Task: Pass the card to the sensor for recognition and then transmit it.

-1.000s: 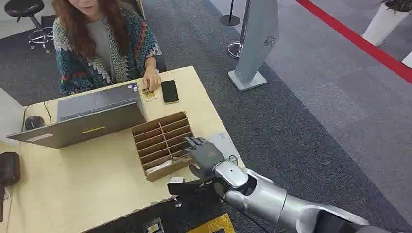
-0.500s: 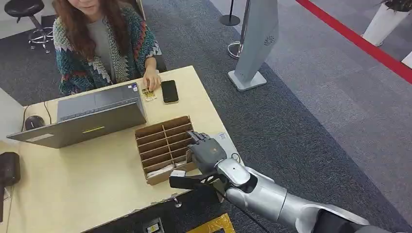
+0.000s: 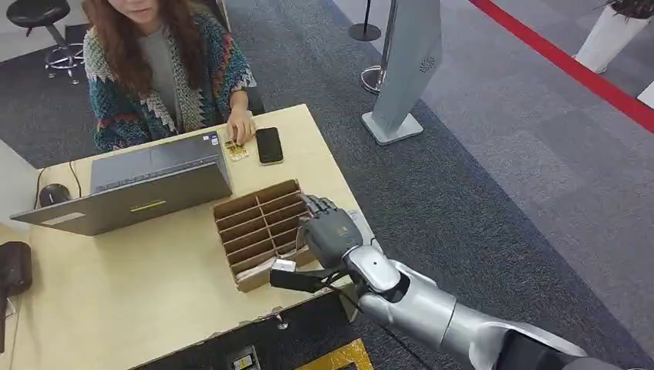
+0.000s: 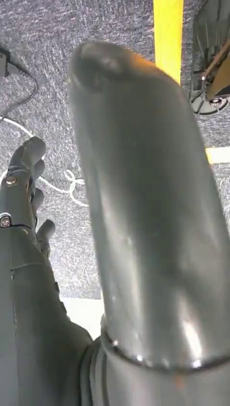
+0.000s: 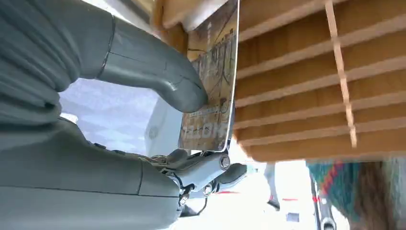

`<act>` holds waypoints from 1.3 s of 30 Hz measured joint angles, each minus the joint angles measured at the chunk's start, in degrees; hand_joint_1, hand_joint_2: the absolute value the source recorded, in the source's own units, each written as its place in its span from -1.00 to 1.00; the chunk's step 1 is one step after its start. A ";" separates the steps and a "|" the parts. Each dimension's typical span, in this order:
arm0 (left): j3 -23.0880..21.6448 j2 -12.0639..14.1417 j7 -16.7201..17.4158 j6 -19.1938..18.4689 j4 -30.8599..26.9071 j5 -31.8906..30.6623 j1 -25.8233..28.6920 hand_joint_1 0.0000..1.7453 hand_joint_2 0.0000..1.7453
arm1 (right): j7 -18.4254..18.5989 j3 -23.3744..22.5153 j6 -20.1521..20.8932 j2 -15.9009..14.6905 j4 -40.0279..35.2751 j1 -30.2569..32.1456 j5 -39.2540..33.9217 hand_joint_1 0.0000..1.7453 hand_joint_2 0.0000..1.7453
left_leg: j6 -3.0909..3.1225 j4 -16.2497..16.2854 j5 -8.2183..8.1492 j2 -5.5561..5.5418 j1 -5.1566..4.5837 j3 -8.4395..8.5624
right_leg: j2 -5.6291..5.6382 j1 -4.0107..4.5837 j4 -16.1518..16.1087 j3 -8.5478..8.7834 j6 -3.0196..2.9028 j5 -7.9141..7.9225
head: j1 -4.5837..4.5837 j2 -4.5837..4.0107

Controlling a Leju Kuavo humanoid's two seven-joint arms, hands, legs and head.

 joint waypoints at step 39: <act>-2.54 0.00 4.42 -2.62 -0.02 -8.61 -4.07 -1.00 -1.00 | -5.59 10.12 10.49 10.56 33.49 -43.21 -9.73 1.00 1.00 | 0.03 0.01 0.04 -0.14 -0.01 -0.12 | -0.06 0.01 0.09 -0.06 0.00 0.00 | 0.00 0.00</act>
